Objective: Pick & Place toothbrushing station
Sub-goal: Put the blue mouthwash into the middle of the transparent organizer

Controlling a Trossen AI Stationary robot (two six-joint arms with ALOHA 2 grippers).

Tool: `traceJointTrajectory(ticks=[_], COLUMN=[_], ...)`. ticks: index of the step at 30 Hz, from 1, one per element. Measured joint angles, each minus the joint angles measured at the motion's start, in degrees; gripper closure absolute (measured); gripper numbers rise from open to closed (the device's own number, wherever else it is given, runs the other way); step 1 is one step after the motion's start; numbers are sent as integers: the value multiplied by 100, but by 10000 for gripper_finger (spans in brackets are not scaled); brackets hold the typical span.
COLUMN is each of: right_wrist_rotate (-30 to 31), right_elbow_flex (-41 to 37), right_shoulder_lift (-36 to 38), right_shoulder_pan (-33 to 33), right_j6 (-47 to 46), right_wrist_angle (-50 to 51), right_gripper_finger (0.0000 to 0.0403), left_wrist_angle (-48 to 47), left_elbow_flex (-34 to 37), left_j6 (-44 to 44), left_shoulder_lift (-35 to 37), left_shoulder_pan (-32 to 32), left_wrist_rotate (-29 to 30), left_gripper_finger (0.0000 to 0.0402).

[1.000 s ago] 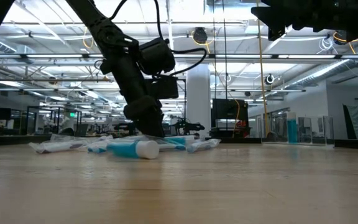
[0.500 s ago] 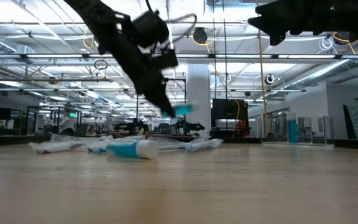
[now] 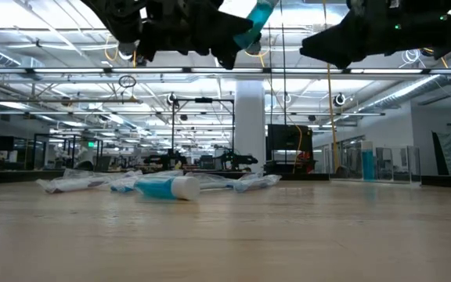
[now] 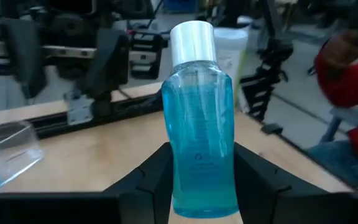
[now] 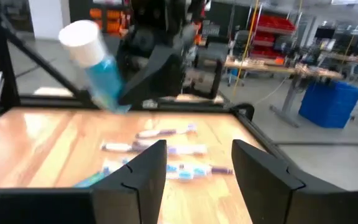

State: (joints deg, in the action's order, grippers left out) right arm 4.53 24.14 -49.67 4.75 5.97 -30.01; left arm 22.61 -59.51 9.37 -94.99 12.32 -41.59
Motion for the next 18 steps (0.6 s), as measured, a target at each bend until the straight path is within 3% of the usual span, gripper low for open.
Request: traceJointTrajectory(ticks=[4, 7, 12, 18], right_wrist_rotate=[-13, -178, -485, -489], right_elbow_flex=[1, 1, 192, 344], right_shoulder_lift=[-534, -788, -1054, -1292], right_shoulder_pan=[0, 2, 0, 0], right_j6=[63, -115, -375, -381], right_wrist_angle=[-833, -1277, -1348, -1334], right_gripper_finger=[196, 177, 166, 173], left_wrist_angle=[155, 120, 115, 84], left_elbow_flex=[0, 0, 0, 0], left_j6=[-117, -126, -27, 4], left_shoulder_lift=[-167, -242, -230, -230], left_shoulder_pan=[9, 31, 86, 153], left_wrist_rotate=[20, 456, 1116, 1460], left_gripper_finger=[265, 265, 265, 265])
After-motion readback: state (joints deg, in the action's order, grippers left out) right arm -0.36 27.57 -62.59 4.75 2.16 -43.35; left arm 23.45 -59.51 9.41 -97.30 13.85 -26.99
